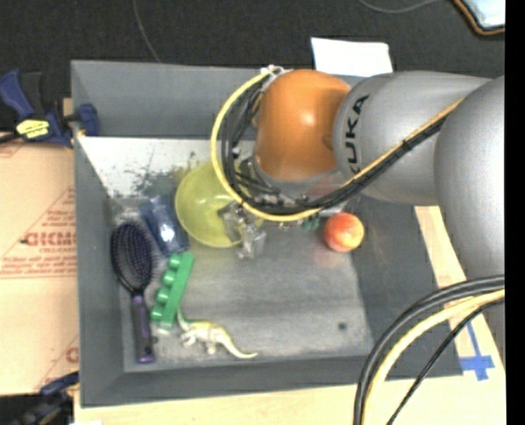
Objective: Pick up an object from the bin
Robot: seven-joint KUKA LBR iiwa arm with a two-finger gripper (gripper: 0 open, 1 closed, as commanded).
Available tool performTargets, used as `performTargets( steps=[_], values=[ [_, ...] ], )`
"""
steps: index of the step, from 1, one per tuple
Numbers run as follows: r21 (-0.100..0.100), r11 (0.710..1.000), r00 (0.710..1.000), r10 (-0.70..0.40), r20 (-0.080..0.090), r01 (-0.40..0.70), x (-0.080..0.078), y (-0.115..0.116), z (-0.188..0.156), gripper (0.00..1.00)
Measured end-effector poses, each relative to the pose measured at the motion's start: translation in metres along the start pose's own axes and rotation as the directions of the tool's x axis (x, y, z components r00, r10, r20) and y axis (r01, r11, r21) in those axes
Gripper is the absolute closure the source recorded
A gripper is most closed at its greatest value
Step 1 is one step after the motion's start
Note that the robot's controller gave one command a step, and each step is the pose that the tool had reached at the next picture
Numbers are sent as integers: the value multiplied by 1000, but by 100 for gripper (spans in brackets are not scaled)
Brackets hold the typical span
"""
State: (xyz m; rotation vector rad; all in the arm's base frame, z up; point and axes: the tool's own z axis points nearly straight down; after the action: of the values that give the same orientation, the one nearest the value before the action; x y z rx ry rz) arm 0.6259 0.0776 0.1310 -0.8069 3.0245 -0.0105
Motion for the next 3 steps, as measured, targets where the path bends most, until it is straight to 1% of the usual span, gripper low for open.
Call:
performTargets(
  steps=[2, 3],
  values=[
    [2, 1000, 1000, 2, 4, -2, 0, -1, -10, 100],
    [4, 1000, 1000, 3, 9, -3, -1, -2, -15, 100]
  ],
)
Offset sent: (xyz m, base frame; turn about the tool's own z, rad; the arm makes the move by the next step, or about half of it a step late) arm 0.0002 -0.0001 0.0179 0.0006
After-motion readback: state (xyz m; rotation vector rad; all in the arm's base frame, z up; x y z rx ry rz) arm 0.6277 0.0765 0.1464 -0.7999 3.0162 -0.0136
